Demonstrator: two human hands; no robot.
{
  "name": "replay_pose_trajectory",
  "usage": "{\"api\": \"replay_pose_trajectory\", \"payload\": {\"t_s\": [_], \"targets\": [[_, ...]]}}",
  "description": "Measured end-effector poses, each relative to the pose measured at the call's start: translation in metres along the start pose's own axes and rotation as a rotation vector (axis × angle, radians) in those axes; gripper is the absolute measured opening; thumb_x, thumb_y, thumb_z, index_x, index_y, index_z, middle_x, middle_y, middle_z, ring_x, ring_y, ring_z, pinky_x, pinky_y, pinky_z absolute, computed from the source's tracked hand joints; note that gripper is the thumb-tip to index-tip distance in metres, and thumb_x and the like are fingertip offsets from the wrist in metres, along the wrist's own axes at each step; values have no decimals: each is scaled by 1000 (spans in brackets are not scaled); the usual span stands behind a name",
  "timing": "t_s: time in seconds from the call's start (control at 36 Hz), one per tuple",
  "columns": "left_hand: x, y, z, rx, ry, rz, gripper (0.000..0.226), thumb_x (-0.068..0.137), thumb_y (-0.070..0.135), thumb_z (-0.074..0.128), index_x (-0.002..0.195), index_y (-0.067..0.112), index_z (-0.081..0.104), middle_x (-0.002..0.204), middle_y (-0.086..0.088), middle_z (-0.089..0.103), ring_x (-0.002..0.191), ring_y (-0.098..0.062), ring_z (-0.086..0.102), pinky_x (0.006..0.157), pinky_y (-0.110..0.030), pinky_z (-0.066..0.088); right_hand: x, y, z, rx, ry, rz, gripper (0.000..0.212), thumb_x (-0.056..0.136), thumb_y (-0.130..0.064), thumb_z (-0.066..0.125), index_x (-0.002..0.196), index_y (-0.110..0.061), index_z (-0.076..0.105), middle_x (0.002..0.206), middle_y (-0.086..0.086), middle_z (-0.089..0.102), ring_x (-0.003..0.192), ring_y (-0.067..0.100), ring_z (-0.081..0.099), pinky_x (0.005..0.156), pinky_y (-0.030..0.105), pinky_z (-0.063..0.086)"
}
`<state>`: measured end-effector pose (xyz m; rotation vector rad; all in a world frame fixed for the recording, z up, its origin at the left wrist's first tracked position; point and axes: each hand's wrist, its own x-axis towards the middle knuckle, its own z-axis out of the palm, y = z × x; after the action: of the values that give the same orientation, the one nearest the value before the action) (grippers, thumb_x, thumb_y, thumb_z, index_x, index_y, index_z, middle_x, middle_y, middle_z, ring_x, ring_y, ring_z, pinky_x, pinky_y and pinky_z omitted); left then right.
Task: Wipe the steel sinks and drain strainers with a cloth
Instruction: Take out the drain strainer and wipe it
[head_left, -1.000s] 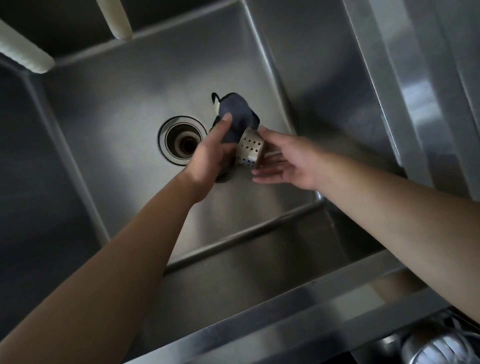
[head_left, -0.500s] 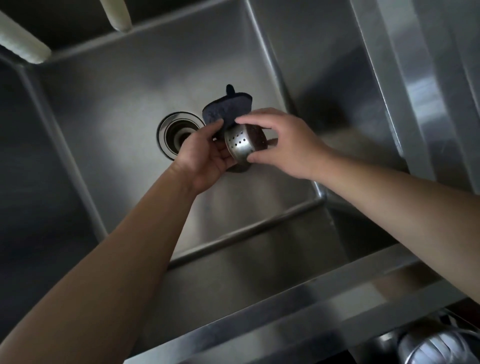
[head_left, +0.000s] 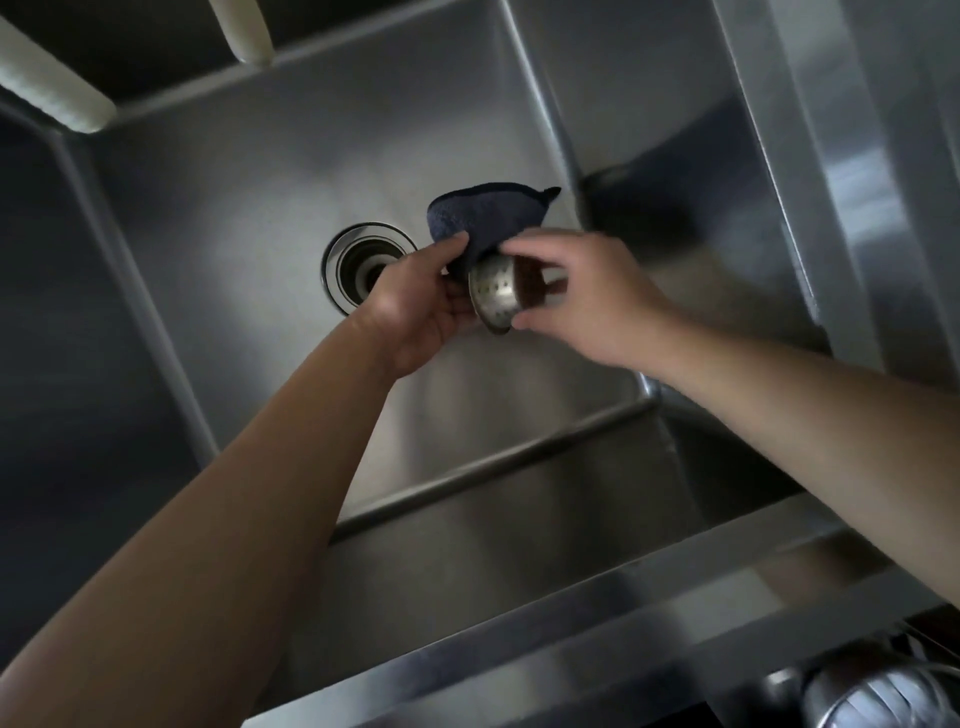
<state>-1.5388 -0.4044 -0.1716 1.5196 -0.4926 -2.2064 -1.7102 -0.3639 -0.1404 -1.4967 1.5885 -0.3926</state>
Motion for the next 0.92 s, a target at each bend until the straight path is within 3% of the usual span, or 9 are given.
{"api": "replay_pose_trajectory", "payload": {"t_s": [0.06,0.14,0.22,0.28,0.39,0.47,0.61,0.75,0.92], "targets": [[-1,1,-5,-13,-22,-38,32,105,26,45,118,3,62,92,-15,73,80,-26,73,75,-38,62,-6,1,1,-139,-67,-215,65,72,2,81,134,-10,61,139,0,59,128,16,55,111,26,38],[-2,-1,-10,-27,-57,-43,33,104,26,45,121,2,61,96,-15,73,84,-26,73,83,-40,61,-11,2,1,-136,-80,-193,70,73,-2,82,138,-14,56,144,-3,53,131,14,52,112,30,39],[-5,-6,-8,-23,-57,4,28,104,24,46,114,4,64,92,-11,75,81,-23,73,76,-35,61,-14,-5,3,19,-15,186,70,70,-36,89,131,-25,57,128,-18,56,114,3,57,97,24,49],[-6,-10,-5,3,-39,50,28,104,23,46,117,5,63,96,-10,74,84,-22,70,80,-35,57,-13,-10,1,399,-72,529,58,68,-52,86,110,-19,65,111,-9,69,98,12,68,80,33,60],[-12,-19,2,64,-52,111,25,104,23,44,114,9,63,96,-6,73,84,-20,69,78,-32,55,-6,-11,-2,750,-106,781,43,74,-31,86,105,-6,71,101,20,75,92,37,73,67,42,63],[-13,-24,6,-17,-22,68,25,104,23,44,113,8,62,90,-9,74,76,-22,70,75,-34,57,-7,-10,4,575,-26,609,37,71,-15,88,103,-7,71,101,15,75,92,30,74,78,42,62],[-14,-38,3,-234,14,-188,34,105,24,37,101,3,63,85,-14,69,74,-26,68,67,-38,58,-24,-26,3,-327,-242,-254,60,73,1,77,129,-15,63,128,1,63,116,26,57,101,42,44],[-22,-64,-10,-31,-15,-404,28,105,23,39,111,8,62,85,-10,72,78,-24,69,68,-36,60,-10,-46,-16,-303,-196,-185,63,67,-13,85,121,-30,58,123,-1,57,108,24,58,95,38,47],[-38,-67,-58,670,131,-470,21,100,32,51,94,14,61,85,-7,69,69,-21,67,59,-31,57,25,-42,-6,-52,-21,155,60,61,-20,84,113,-31,55,119,4,59,100,25,61,73,30,47]]}}
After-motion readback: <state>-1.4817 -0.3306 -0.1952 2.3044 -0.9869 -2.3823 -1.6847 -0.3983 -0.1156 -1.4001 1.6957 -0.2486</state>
